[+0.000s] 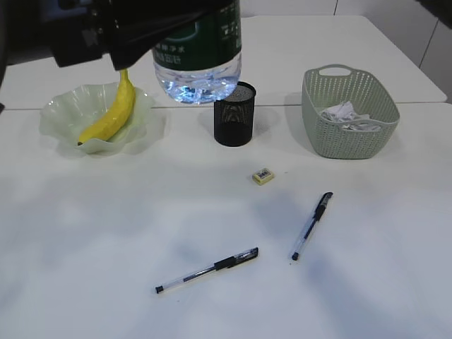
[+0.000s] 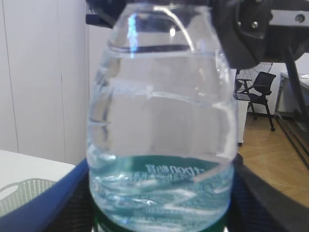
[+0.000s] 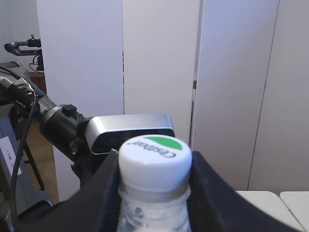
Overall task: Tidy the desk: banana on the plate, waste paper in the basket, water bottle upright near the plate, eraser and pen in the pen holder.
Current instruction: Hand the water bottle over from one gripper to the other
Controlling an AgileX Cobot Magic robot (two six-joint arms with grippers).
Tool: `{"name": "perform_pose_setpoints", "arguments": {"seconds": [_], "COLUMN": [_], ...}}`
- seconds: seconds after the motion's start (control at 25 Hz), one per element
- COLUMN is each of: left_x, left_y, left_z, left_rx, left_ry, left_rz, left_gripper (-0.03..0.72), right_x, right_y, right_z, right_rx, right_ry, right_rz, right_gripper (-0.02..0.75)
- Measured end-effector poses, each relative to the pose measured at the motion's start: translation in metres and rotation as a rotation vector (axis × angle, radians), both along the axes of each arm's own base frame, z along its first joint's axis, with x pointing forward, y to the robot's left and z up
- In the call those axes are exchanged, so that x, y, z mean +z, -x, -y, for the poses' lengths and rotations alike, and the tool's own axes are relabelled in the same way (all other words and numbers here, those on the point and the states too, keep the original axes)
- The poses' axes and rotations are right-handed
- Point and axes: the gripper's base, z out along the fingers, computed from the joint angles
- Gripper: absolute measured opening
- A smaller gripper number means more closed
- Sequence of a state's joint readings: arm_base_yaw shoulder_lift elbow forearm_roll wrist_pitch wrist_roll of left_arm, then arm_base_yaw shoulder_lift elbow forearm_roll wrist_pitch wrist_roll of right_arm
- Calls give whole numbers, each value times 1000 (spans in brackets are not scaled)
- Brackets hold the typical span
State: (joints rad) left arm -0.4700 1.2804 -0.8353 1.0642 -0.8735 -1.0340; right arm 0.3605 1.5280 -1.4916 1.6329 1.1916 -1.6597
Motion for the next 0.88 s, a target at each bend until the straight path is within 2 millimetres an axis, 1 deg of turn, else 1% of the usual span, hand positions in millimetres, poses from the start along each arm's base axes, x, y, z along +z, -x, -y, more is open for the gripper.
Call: {"name": "perform_pose_setpoints", "arguments": {"seconds": [0.48, 0.88], "left_x": [0, 0], "left_y": [0, 0], "left_z": [0, 0], "left_rx": [-4, -4], "left_ry": [-8, -9], "left_rz": [5, 4], "left_gripper": [421, 397], "right_x": [0, 0], "right_y": [0, 0], "right_z": [0, 0], "right_rx": [0, 0], "right_ry": [0, 2], "right_rz": [0, 1], "right_gripper": [251, 251]}}
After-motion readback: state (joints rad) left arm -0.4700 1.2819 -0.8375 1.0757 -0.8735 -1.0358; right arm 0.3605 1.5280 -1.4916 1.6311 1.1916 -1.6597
